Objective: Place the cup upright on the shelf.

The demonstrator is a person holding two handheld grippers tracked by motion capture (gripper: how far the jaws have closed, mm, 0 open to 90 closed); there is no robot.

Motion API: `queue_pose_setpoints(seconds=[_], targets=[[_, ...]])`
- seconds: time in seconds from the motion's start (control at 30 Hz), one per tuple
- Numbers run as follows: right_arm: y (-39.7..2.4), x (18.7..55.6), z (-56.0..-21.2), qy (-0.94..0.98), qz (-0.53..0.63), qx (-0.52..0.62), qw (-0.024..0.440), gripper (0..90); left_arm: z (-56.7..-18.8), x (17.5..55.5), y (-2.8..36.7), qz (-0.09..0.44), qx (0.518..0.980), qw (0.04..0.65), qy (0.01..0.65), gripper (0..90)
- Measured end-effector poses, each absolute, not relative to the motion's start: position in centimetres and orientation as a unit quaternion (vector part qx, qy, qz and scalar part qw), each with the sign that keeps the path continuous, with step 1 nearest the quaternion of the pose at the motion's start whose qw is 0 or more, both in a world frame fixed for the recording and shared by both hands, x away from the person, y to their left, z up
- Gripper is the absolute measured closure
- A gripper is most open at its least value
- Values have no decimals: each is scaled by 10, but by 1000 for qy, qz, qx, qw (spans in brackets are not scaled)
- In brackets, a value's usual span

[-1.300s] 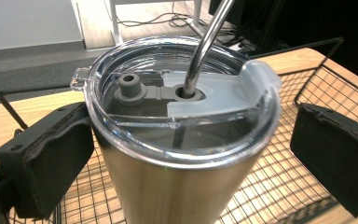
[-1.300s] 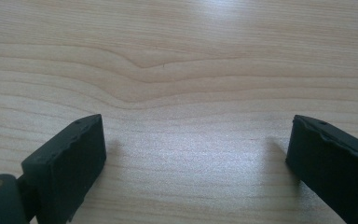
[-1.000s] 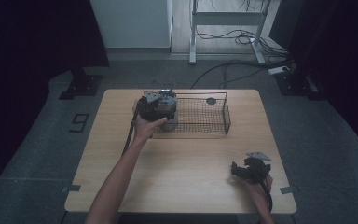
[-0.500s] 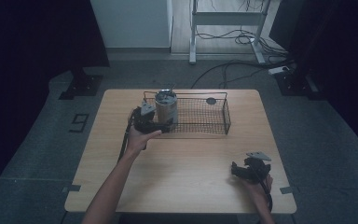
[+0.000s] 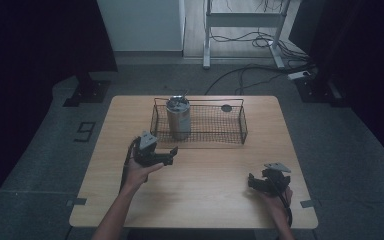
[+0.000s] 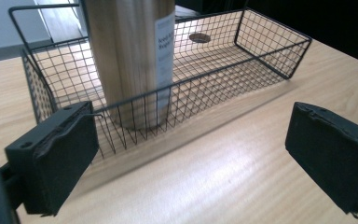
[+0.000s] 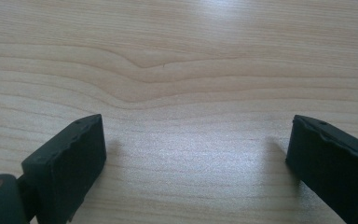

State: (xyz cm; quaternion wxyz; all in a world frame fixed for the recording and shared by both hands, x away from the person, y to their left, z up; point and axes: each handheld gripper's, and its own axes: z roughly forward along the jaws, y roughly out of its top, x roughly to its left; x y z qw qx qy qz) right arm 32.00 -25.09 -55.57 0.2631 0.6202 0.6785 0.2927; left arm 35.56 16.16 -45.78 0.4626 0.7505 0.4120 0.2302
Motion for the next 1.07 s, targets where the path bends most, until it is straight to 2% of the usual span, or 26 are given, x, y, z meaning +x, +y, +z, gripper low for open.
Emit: queue_pose_setpoints(seconds=[0.43,0.77,1.07], targets=[[-251,320,-556,679,293,620,263,44,-490,317,184,213,756,439,437,41],[-251,320,-556,678,293,620,263,44,-509,306,193,206,756,433,446,52],[-251,320,-556,678,293,620,263,43,-511,303,194,209,748,441,450,54]])
